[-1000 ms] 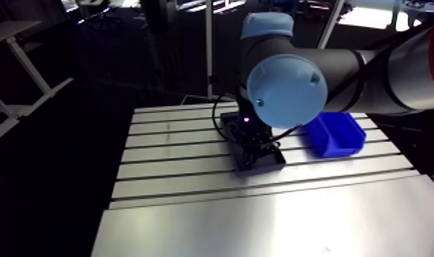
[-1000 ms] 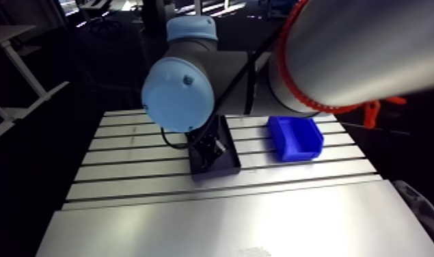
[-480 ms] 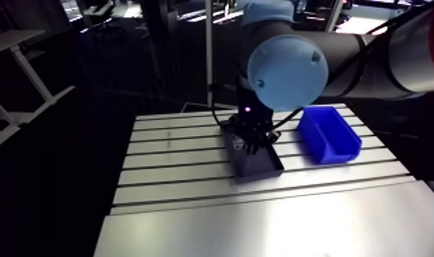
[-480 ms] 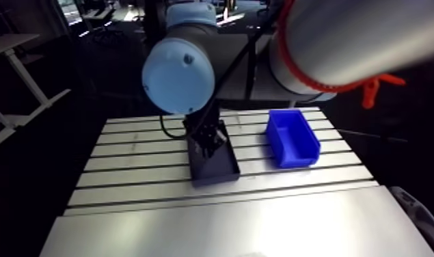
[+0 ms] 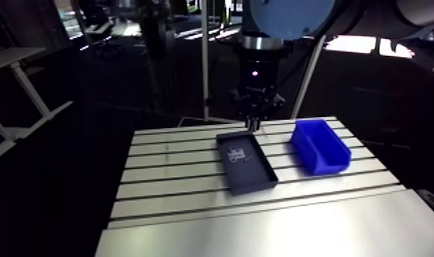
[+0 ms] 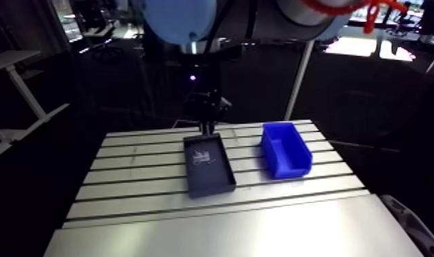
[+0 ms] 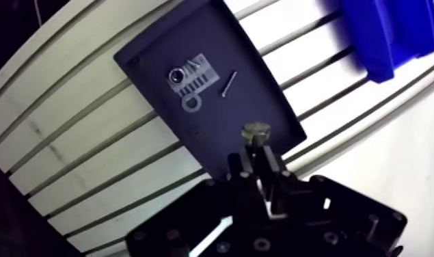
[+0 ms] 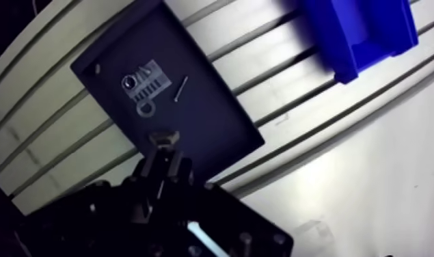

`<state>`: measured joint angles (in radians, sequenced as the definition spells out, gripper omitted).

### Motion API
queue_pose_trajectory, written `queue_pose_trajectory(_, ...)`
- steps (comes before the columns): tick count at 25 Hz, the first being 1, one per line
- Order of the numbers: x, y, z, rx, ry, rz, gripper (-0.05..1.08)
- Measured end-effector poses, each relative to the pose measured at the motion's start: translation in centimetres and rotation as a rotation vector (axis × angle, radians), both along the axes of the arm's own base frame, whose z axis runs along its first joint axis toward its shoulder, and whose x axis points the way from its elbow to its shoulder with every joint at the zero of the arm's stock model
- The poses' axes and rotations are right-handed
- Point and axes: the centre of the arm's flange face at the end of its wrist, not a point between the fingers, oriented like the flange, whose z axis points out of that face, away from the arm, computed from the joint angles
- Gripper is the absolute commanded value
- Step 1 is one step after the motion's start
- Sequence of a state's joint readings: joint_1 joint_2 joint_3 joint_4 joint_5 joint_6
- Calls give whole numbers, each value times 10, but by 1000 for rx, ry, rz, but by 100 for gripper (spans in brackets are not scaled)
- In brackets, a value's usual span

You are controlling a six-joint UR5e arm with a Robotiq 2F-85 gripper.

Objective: Pick up the M10 bolt from the tray and put it into the blue bin.

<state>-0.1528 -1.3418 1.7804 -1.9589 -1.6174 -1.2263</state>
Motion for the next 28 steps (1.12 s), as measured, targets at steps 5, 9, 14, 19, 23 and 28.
queue_pose_trajectory(5, -10, 17, 39, 5, 51, 114, 103)
queue_pose_trajectory(9, -19, 30, 67, 11, 74, 267, 104)
queue_pose_trajectory(14, -21, 49, 89, -10, 36, 511, 105)
queue_pose_trajectory(19, -18, 55, 95, -47, -17, 817, 105)
queue_pose_trajectory(23, -14, 71, 93, -93, -56, 1100, 105)
queue_pose_trajectory(28, -12, 106, 89, -136, -65, 1399, 105)
